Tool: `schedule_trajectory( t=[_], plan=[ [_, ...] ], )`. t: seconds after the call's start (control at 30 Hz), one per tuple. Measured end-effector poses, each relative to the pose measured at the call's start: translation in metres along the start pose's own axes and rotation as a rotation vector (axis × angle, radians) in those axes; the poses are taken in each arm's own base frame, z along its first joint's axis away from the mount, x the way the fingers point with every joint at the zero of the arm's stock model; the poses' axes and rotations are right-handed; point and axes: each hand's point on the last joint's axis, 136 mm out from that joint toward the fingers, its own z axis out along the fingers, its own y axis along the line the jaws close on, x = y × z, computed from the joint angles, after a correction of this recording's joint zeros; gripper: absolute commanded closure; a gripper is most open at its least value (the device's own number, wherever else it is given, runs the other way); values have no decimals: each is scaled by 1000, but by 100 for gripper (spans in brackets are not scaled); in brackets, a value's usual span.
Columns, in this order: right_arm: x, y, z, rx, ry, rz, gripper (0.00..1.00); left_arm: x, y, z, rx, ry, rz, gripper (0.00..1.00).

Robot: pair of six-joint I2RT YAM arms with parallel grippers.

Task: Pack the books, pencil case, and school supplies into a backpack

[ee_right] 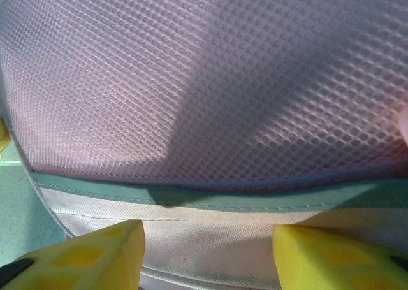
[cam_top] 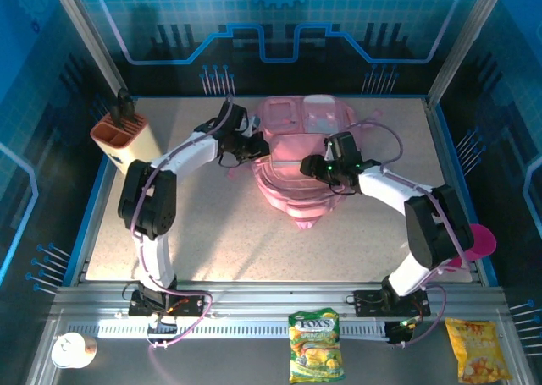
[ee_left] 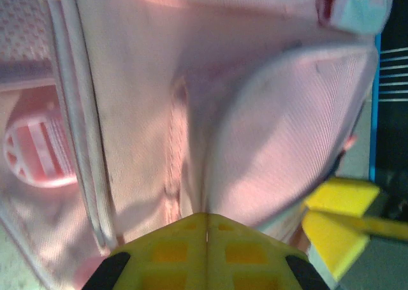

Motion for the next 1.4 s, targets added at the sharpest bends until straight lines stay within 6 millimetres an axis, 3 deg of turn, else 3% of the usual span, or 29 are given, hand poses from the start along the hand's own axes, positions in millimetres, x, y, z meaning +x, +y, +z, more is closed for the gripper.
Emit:
schedule_trajectory(
  t=[0.13,0.27,0.37,0.83,1.07,1.3,1.4],
  plan=[
    [-9,8,1,-18,-9,-26,44,24,3,-15,3,8,-32,100],
    [-8,10,1,-30,-6,-39,44,29,2,-21,8,-6,-23,68],
    [-8,11,1,-34,-4,-46,44,23,3,-22,-3,-34,6,58],
    [-12,21,-8,-66,-17,-57,44,-24,-5,2,-12,-90,158,54],
    [-10,20,-9,-67,-14,-57,45,-19,6,23,-5,-34,171,62],
    [-5,16,-7,-61,-7,-54,45,-20,2,24,44,-8,158,100],
    [-5,15,-7,-61,-7,-54,45,-20,2,23,54,-7,142,100]
  ],
)
